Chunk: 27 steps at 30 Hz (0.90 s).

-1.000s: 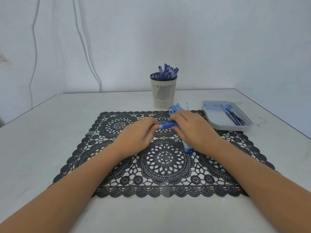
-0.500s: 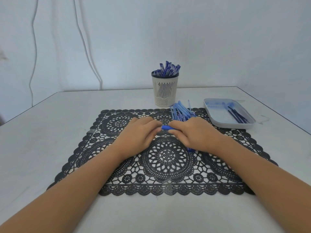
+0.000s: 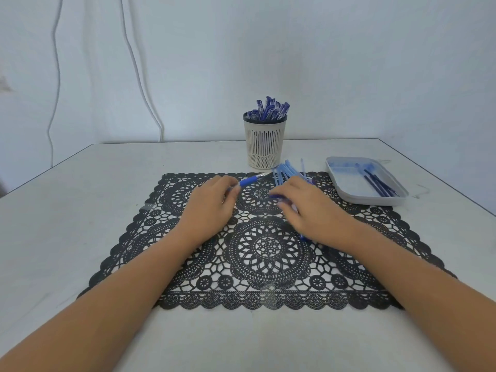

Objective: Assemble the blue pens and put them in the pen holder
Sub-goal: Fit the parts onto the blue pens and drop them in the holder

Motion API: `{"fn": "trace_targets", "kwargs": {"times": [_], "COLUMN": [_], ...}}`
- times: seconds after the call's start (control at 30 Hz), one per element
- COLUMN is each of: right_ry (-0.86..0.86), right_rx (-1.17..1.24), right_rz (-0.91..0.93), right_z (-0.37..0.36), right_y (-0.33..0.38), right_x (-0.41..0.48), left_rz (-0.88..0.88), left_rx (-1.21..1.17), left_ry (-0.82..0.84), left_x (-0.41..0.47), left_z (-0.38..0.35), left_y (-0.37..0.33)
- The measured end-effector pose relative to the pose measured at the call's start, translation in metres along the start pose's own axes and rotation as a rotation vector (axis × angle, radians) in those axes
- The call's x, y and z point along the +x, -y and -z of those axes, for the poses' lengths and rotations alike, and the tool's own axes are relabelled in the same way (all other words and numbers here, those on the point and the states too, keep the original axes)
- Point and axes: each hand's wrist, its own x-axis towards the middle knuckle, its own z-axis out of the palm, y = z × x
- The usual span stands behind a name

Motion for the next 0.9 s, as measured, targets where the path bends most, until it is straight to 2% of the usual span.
{"fn": "trace_targets", "kwargs": {"times": [0.27, 0.37, 0.47, 0.53, 0.7, 0.9], "right_ry": [0.035, -0.112, -0.227, -0.172, -0.081, -0.112], "right_rx": [-0.1, -0.016, 0.172, 0.236, 0.341, 0.408], "right_rz": [0.053, -0.08, -0.249, -0.306, -0.312, -0.258], "right_z": [-0.009, -0.005, 0.002, 0.004, 0.005, 0.01], "right_y": [0.001, 0.001, 0.003, 0.004, 0.004, 0.006], "right_x": [0.0, 0.002, 0.003, 0.003, 0.006, 0.005], "left_rz": [-0.007, -0.033, -0.107, -0.182, -0.3, -0.242], "left_rx": [-0.041, -0.046, -0.036, -0.005, 0.013, -0.052], "left_ry": [0.022, 0.031, 0.028, 0.029, 0.03, 0.065], "left_x": [-0.002, -0.003, -0.004, -0.005, -0.005, -0.006], "left_z": [0.001, 0.0, 0.001, 0.001, 0.002, 0.002], "left_y": [-0.002, -0.002, -0.004, -0.007, -0.009, -0.008]}}
